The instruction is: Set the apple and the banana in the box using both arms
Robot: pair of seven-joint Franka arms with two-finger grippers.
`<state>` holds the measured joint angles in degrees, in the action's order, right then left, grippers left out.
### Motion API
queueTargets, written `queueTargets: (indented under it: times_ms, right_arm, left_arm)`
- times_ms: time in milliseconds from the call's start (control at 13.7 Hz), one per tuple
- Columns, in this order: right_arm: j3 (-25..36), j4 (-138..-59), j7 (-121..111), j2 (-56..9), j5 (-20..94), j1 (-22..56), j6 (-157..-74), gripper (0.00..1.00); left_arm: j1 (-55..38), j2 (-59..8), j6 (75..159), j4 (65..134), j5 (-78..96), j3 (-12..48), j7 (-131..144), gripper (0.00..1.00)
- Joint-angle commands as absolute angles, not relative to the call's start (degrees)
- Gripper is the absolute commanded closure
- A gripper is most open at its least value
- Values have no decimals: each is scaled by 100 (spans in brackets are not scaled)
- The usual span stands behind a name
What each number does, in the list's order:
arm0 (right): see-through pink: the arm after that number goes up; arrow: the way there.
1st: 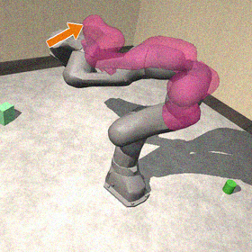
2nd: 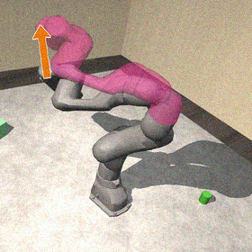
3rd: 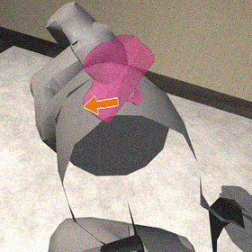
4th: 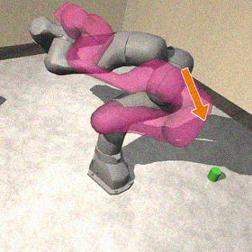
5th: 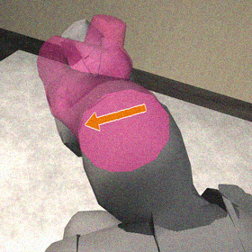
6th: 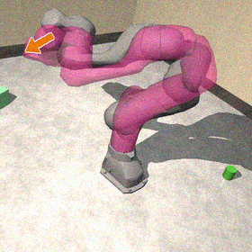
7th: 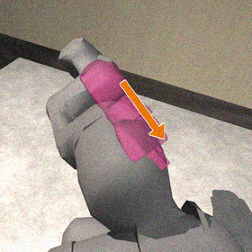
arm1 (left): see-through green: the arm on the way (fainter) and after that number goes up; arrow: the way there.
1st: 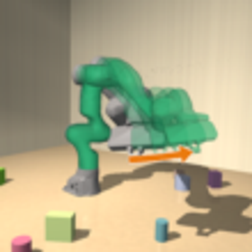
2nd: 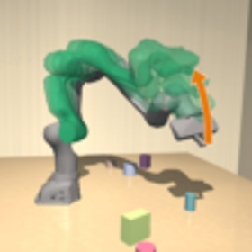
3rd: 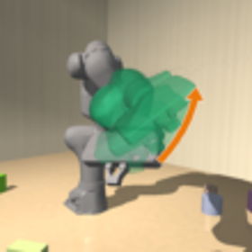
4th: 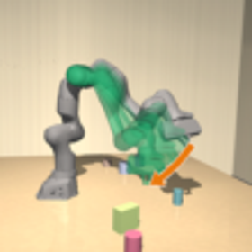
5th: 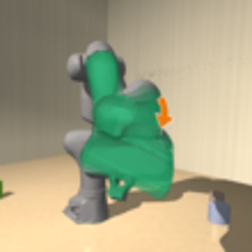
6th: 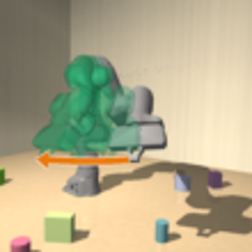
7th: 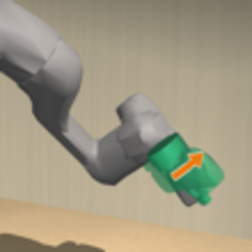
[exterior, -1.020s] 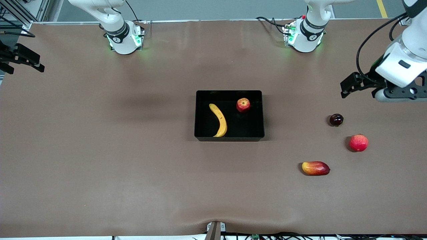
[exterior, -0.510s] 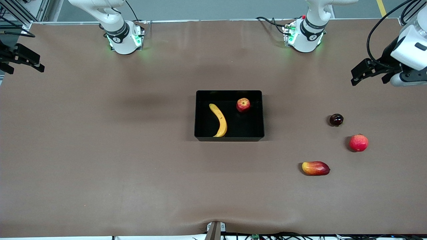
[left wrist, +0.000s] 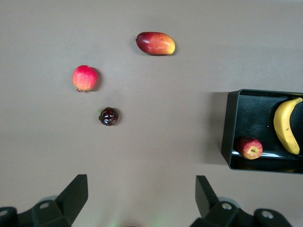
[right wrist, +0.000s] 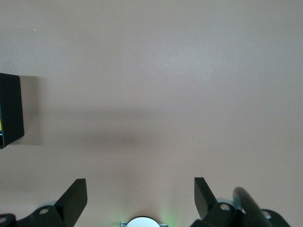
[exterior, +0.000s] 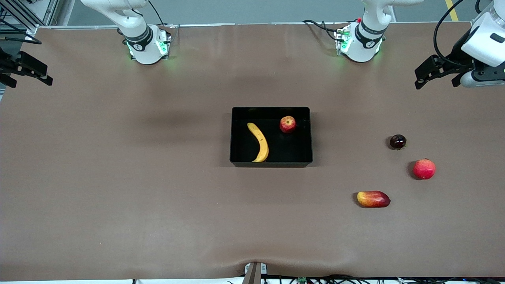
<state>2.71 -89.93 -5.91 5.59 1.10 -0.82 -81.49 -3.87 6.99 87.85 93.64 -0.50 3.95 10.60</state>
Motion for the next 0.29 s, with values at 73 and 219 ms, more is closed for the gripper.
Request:
queueTargets:
  times_ms: [73, 219]
  right_arm:
    - [211, -8912, -606, 519, 141, -158, -8139, 0]
    - [211, -8912, -606, 519, 149, -176, -8139, 0]
  left_arm:
    - [-325, 449, 8736, 8966, -53, 413, 1011, 0]
    - [-325, 387, 8736, 8921, -53, 413, 1011, 0]
